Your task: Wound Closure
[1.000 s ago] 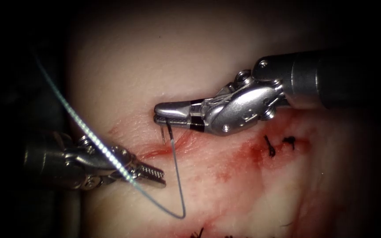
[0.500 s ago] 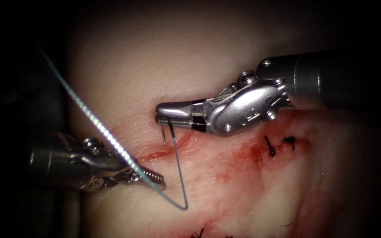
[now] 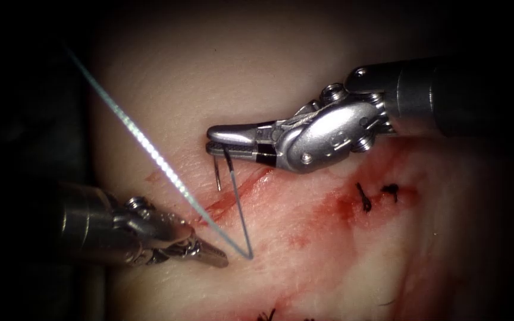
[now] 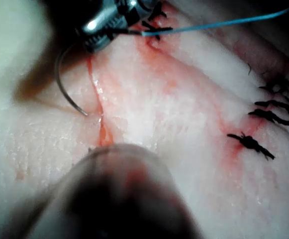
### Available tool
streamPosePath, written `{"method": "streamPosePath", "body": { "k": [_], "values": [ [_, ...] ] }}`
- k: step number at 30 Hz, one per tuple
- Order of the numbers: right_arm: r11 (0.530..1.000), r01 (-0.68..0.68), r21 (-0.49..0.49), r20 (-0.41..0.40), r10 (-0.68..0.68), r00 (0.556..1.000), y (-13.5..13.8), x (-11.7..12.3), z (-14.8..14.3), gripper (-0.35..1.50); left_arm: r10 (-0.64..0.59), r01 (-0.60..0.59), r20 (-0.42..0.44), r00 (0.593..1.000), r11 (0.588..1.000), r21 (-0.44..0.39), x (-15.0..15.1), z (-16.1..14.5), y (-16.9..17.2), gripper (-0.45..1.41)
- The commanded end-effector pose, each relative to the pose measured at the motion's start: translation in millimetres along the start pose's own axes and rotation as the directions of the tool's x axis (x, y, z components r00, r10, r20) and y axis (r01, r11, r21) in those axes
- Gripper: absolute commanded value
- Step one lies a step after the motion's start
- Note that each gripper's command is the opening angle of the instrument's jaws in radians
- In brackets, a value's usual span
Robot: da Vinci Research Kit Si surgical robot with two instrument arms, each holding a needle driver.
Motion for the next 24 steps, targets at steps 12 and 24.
{"method": "streamPosePath", "body": {
  "k": [12,24],
  "values": [
    [0.983,-0.181,0.029,0.040,0.180,0.983,-0.1,-0.8,0.7,-0.35,0.006,-0.006,0.014,1.000,1.000,0.000,-0.1,0.7,-0.2,0.04],
    [0.938,-0.348,0.007,0.061,0.347,0.936,1.3,-1.6,1.7,-0.35,0.012,-0.012,0.020,1.000,1.000,-0.003,-0.1,0.8,-0.2,0.04]
  ]
}}
